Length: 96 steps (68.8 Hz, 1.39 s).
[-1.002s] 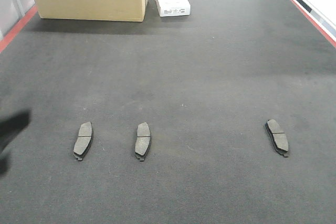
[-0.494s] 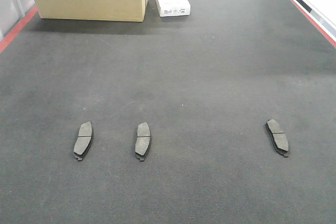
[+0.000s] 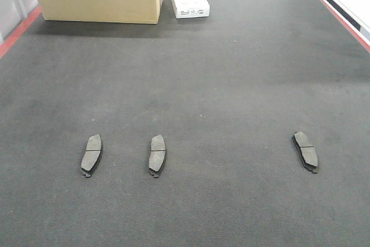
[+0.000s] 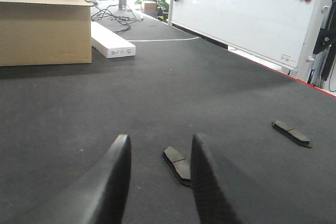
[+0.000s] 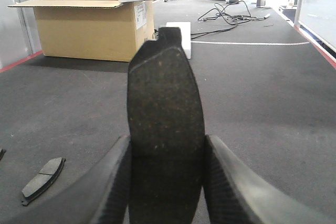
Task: Move and align brake pads A on conveyor
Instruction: 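Lower the right gripper with its brake pad beside the farthest-out pad, then set the brake pad on the belt and open the right gripper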
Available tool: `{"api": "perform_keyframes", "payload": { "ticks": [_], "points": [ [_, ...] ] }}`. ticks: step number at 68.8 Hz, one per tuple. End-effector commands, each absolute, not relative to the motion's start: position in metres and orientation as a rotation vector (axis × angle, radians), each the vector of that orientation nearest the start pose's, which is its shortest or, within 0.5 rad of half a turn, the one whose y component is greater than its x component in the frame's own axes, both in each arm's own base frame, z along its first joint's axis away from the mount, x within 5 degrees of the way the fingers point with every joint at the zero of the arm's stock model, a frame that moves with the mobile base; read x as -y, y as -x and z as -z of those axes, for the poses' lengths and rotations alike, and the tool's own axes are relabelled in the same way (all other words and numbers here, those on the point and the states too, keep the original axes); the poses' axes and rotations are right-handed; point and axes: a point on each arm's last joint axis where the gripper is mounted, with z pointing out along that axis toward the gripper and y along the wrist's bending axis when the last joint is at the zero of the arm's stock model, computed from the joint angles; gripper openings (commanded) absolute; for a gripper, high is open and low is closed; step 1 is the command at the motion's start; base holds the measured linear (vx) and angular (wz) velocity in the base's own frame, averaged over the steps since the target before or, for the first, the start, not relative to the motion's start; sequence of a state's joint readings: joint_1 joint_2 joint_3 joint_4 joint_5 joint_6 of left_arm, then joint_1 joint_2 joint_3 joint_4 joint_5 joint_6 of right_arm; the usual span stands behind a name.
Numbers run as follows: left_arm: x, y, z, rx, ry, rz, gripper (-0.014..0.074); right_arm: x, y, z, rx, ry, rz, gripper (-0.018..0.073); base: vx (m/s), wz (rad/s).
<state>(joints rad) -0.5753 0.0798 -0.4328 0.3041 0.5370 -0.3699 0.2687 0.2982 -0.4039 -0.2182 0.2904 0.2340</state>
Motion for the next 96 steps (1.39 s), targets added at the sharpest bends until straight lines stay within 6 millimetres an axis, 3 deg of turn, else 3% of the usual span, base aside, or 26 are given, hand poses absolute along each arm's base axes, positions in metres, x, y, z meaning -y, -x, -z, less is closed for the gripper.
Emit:
{"api": "perform_keyframes", "payload": {
  "ticks": [1,18,26,35,53,72,86,96],
  "points": [
    [0.005,-0.031,-0.315,-1.567,-0.274,0.416,0.0262,-0.015,-0.072,-0.323,-1.537,0.167,-0.177,-0.0004,0.00,0.00],
    [0.005,-0.031,-0.315,-1.567,-0.274,0.416,0.0262,-0.016,-0.072,-0.326,-1.502,0.173,-0.179,-0.0004,0.00,0.00],
    [0.005,-0.031,-0.315,-1.567,-0.274,0.416,0.0262,-0.019,-0.082,-0.324,-1.548,0.156,-0.210,-0.0003,0.00,0.00],
    [0.005,-0.031,-0.315,-1.567,-0.274,0.416,0.0262,-0.028,-0.113,-0.325,-1.707,0.131,-0.234,0.0000,0.00,0.00],
    [0.005,-0.031,-0.315,-1.567,-0.274,0.416,0.0262,-0.053,-0.202,-0.325,-2.011,0.067,-0.277,0.0006,0.00,0.00],
    [0.005,-0.031,-0.315,-1.566,-0.274,0.417,0.0262,-0.094,-0.290,-0.289,-2.311,0.111,-0.271,0.0015,0.00,0.00],
    [0.005,-0.031,-0.315,-1.566,-0.274,0.417,0.0262,-0.114,-0.335,-0.256,-2.484,0.120,-0.240,0.0027,0.00,0.00],
    [0.005,-0.031,-0.315,-1.566,-0.274,0.417,0.0262,-0.114,-0.359,-0.232,-2.578,0.086,-0.211,0.0034,0.00,0.00]
  ]
}}
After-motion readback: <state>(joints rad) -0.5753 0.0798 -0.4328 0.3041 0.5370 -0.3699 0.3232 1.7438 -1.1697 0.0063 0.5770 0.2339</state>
